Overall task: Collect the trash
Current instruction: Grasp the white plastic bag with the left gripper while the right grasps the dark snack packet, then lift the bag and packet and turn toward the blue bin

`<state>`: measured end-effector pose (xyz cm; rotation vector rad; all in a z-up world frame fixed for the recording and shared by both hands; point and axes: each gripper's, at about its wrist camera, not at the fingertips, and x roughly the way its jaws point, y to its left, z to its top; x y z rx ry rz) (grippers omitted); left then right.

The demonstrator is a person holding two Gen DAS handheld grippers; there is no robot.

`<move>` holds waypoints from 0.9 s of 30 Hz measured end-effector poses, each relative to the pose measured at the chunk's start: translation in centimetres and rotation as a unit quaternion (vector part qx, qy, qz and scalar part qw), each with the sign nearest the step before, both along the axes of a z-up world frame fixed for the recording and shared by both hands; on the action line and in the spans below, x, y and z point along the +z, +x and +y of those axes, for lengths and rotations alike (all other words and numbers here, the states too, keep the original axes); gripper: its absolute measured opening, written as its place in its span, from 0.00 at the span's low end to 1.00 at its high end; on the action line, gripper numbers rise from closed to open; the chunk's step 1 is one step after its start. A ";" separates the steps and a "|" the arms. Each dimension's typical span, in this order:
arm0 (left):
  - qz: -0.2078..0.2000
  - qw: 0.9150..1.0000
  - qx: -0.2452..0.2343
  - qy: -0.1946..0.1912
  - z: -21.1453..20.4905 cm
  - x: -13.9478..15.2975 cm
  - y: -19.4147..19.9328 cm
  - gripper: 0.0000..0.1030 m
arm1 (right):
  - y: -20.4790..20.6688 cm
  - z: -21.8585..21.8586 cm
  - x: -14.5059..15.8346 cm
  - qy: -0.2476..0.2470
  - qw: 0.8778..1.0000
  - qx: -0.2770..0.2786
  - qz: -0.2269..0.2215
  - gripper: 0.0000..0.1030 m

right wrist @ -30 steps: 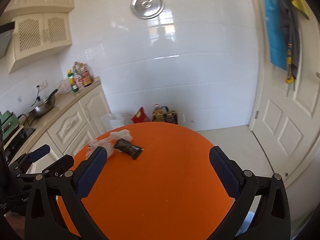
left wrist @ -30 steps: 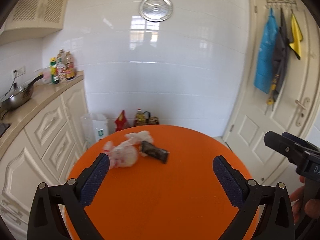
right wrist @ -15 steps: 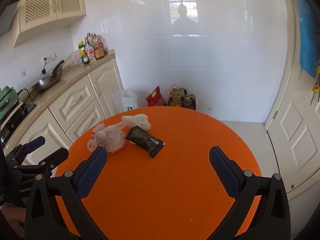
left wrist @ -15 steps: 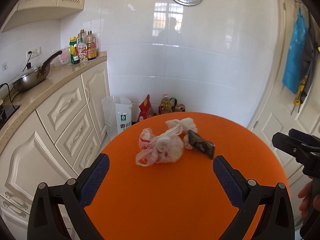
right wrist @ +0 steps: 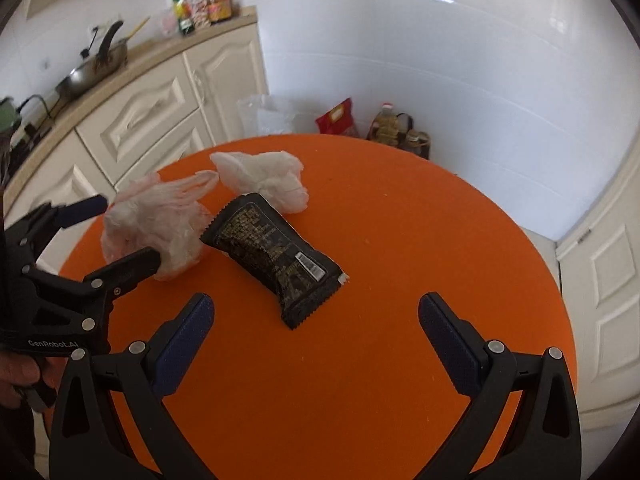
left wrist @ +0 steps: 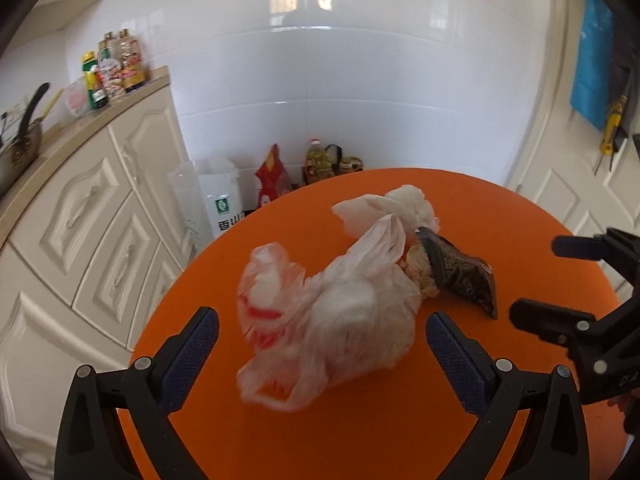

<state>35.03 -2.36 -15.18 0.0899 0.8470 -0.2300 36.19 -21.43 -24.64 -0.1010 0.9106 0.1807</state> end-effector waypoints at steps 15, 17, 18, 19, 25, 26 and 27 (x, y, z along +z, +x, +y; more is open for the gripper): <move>0.047 0.996 -0.020 -0.071 0.2 -3.5 9.8 0.50 | 3.1 3.0 -3.0 -0.012 0.995 0.098 0.029 0.39; 0.041 0.996 -0.015 -0.076 0.4 -3.2 9.9 0.50 | 2.0 2.8 -2.7 -0.009 0.995 0.096 0.025 0.33; 0.039 0.996 -0.014 -0.079 0.5 -3.0 9.9 0.50 | 1.1 2.6 -2.5 -0.004 0.996 0.092 0.022 0.33; 0.036 0.996 -0.014 -0.080 0.7 -3.1 9.5 0.50 | 0.4 2.4 -2.3 0.005 0.996 0.086 0.020 0.32; 0.024 0.996 -0.020 -0.089 -0.2 -2.2 7.5 0.50 | -4.7 -0.7 -0.9 0.087 0.996 0.033 0.007 0.28; 0.020 0.995 -0.023 -0.091 -0.6 -1.9 7.2 0.50 | -5.7 -1.0 -0.6 0.092 0.995 0.028 0.002 0.26; 0.017 0.995 -0.026 -0.094 -0.8 -1.6 6.9 0.50 | -6.6 -1.4 -0.1 0.097 0.995 0.024 -0.004 0.26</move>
